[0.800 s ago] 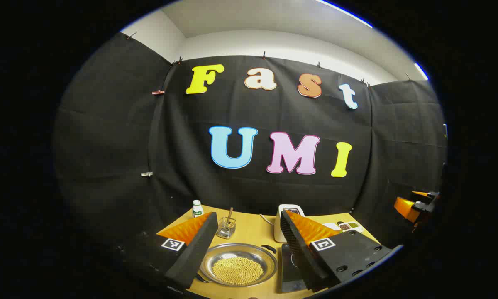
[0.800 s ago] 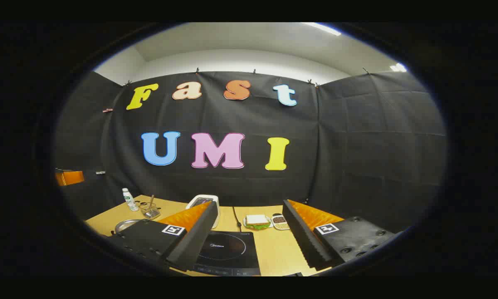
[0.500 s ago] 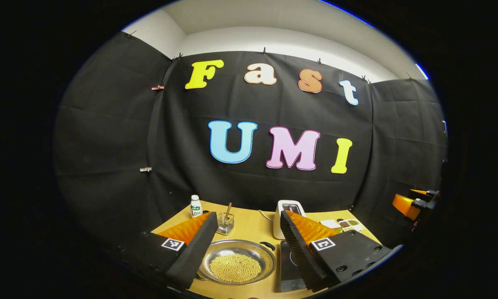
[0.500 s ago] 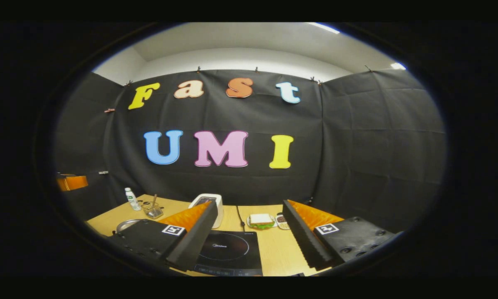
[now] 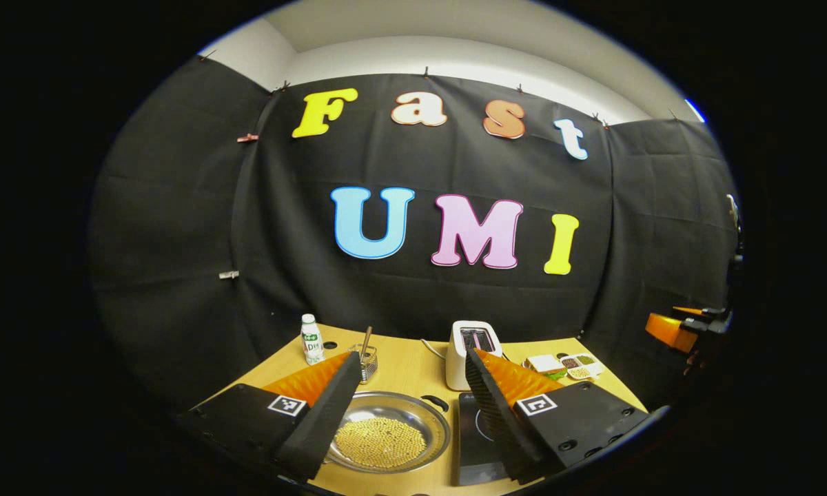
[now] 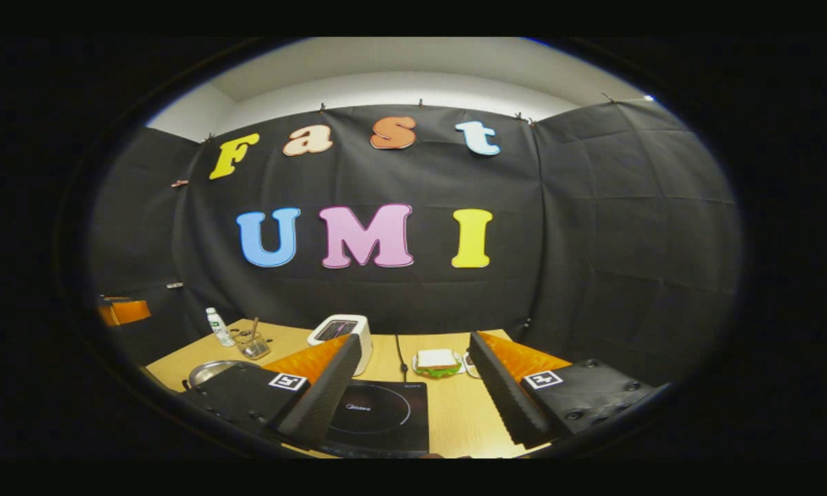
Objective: First push the handle of the pot to place it horizontally, then grasp the pot with both hands and set it on the induction cooktop.
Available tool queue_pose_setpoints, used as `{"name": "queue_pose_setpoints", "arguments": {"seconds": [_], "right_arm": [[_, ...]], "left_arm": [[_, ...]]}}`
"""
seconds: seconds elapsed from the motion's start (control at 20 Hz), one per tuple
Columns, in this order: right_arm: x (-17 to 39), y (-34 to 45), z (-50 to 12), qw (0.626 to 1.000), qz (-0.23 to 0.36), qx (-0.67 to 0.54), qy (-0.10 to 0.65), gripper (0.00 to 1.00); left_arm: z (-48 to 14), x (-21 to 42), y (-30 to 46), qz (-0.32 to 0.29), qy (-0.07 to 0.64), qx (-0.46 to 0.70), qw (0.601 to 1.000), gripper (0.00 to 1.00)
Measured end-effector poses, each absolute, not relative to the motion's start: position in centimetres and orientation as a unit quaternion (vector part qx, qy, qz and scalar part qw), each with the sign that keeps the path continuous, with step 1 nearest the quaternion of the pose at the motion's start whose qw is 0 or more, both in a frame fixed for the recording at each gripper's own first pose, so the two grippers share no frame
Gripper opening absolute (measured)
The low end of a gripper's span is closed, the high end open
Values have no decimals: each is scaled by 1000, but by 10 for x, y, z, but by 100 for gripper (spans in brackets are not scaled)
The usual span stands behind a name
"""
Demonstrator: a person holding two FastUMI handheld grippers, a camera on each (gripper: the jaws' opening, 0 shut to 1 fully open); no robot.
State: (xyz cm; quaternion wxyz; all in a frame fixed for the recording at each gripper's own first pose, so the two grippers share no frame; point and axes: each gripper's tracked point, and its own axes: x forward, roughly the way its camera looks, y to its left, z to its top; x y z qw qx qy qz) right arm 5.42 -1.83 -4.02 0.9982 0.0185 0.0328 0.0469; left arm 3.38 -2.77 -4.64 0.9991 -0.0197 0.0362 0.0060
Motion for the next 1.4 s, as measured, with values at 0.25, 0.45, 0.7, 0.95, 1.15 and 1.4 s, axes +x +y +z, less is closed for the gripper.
{"name": "queue_pose_setpoints", "arguments": {"seconds": [0.25,0.45,0.7,0.95,1.15,1.4], "right_arm": [[76,-40,-66,998,38,13,57,98],[70,-47,-73,997,29,5,67,98],[45,-28,-78,996,31,-6,81,98],[23,5,-67,997,22,-10,71,98],[5,29,-70,997,14,-14,68,98],[-15,49,-85,996,5,-25,82,98]], "left_arm": [[-62,28,-17,63,53,-50,995,95],[-72,28,-3,67,68,-21,995,95],[-109,33,26,63,126,-37,989,95],[-141,25,58,29,172,-61,983,55],[-179,9,72,-8,221,-97,970,43],[-224,-9,93,-35,272,-100,956,24]]}}
